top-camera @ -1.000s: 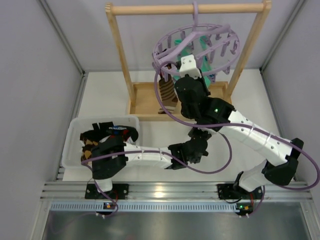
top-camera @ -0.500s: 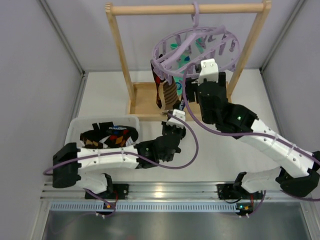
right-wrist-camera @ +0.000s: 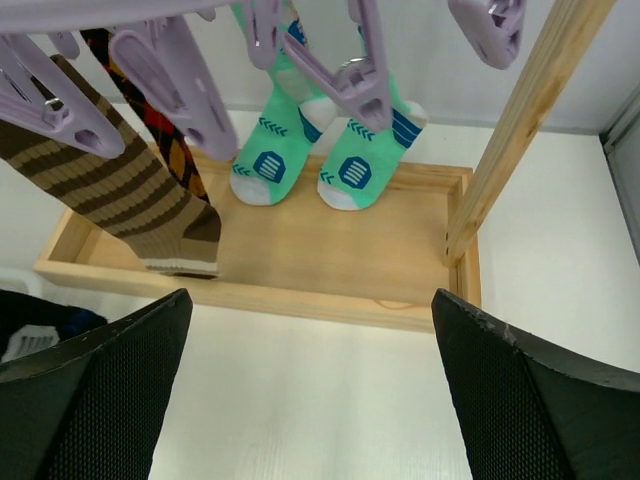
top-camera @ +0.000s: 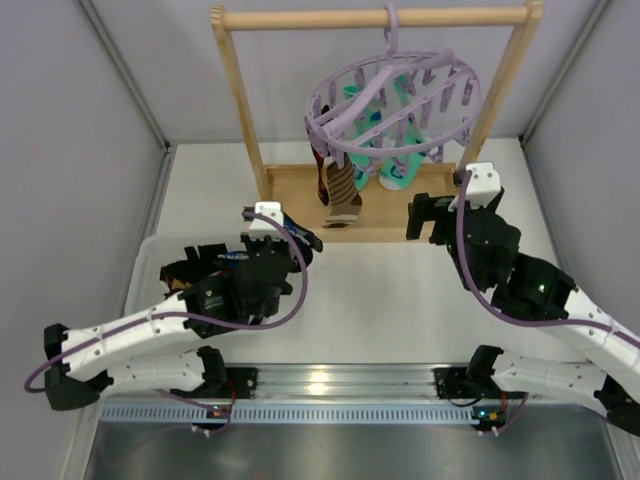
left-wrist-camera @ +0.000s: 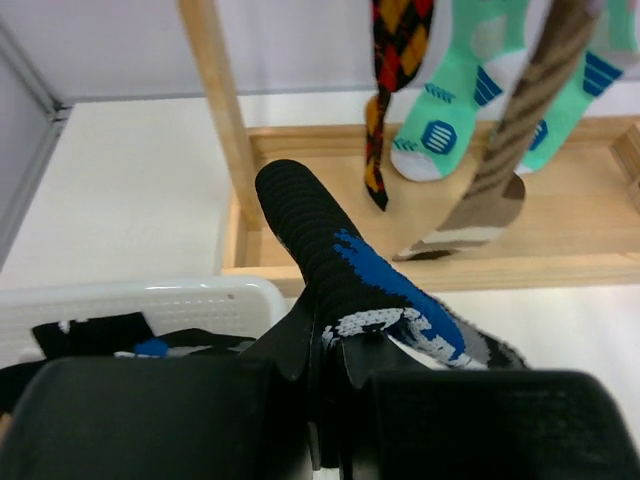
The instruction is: Remove the socks clipped to the hanger
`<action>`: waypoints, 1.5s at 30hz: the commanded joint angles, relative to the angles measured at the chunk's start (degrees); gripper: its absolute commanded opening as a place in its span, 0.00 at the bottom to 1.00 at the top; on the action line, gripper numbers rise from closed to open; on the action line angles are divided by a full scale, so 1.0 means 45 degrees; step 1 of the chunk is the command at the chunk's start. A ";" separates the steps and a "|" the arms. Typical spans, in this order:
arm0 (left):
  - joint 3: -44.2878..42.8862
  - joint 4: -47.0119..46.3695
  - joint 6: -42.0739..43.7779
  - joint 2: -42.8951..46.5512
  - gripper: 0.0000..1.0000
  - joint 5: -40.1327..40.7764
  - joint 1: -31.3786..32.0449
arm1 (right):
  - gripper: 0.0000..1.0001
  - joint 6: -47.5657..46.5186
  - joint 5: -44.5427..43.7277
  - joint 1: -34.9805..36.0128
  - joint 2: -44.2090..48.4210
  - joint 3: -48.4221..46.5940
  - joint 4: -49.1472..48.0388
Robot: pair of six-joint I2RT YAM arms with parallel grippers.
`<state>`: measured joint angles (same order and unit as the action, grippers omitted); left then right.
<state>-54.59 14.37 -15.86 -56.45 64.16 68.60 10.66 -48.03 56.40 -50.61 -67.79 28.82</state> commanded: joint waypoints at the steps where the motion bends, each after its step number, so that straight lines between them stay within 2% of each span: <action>1: -0.0700 0.1199 -0.0032 0.0844 0.00 0.1208 -0.0048 | 0.99 0.0561 0.0205 -0.0209 0.0328 0.0337 -0.0409; 5: -0.1461 0.2234 0.0184 0.1000 0.00 0.2302 -0.0146 | 0.99 0.0640 0.0165 -0.0268 0.0465 0.0513 -0.0232; 8: -0.1522 0.2412 0.0165 0.1254 0.00 0.2285 -0.0380 | 1.00 0.0679 0.0224 -0.0307 0.0563 0.0669 -0.0369; 11: -0.1074 0.2509 -0.0263 0.1449 0.00 0.1487 -0.1062 | 1.00 0.0679 0.0400 -0.0346 0.0505 0.0787 -0.0525; 14: -0.0509 0.3600 -0.1882 0.1411 0.00 -0.0462 -0.2504 | 0.99 0.0660 0.0537 -0.0405 0.0309 0.0845 -0.0525; 15: -0.0332 0.3893 -0.2254 0.1237 0.00 -0.1803 -0.3824 | 0.99 0.0660 0.0575 -0.0463 0.0212 0.0865 -0.0545; 17: 0.0116 0.5121 -0.3911 0.0866 0.00 -0.3003 -0.5392 | 0.99 0.0679 0.0829 -0.0502 0.0153 0.0904 -0.0622; 18: 0.0351 0.5301 -0.4304 0.0632 0.00 -0.3472 -0.6870 | 0.99 0.0679 0.0907 -0.0541 0.0076 0.0923 -0.0642; 19: 0.0682 0.5361 -0.4927 0.0571 0.00 -0.4192 -0.7445 | 0.99 0.0679 0.1024 -0.0561 0.0075 0.0982 -0.0700; 21: 0.1558 0.5459 -0.5536 0.0842 0.00 -0.4549 -0.8752 | 0.99 0.0698 0.1142 -0.0600 -0.0042 0.1021 -0.0779; 24: 0.2478 0.5459 -0.6591 0.1582 0.00 -0.4766 -0.9752 | 0.99 0.0660 0.1317 -0.0639 -0.0159 0.1080 -0.0818; 29: 0.3711 0.5459 -0.8270 0.2250 0.00 -0.4298 -1.0419 | 0.99 0.0698 0.1630 -0.0737 -0.0257 0.1197 -0.0915; 34: 0.4785 0.5439 -0.9871 0.1881 0.00 -0.3966 -1.0830 | 0.99 0.0757 0.1767 -0.0776 -0.0296 0.1411 -0.0955; 38: 0.5156 0.5420 -1.0615 0.1002 0.00 -0.3731 -1.0869 | 0.99 0.0874 0.1981 -0.0873 -0.0316 0.1646 -0.0974; 44: 0.5276 0.5400 -1.0677 0.1233 0.00 -0.4102 -1.0869 | 0.99 0.1108 0.2743 -0.1342 -0.0648 0.2017 -0.1130; 45: 0.5140 0.5400 -1.0366 0.1390 0.13 -0.4140 -1.0869 | 0.99 0.1109 0.2821 -0.1362 -0.0706 0.2037 -0.1131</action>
<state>-30.72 39.05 -62.06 -52.10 45.34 19.97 14.46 -37.69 51.35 -53.25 -59.09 26.20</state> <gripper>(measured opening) 0.076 0.993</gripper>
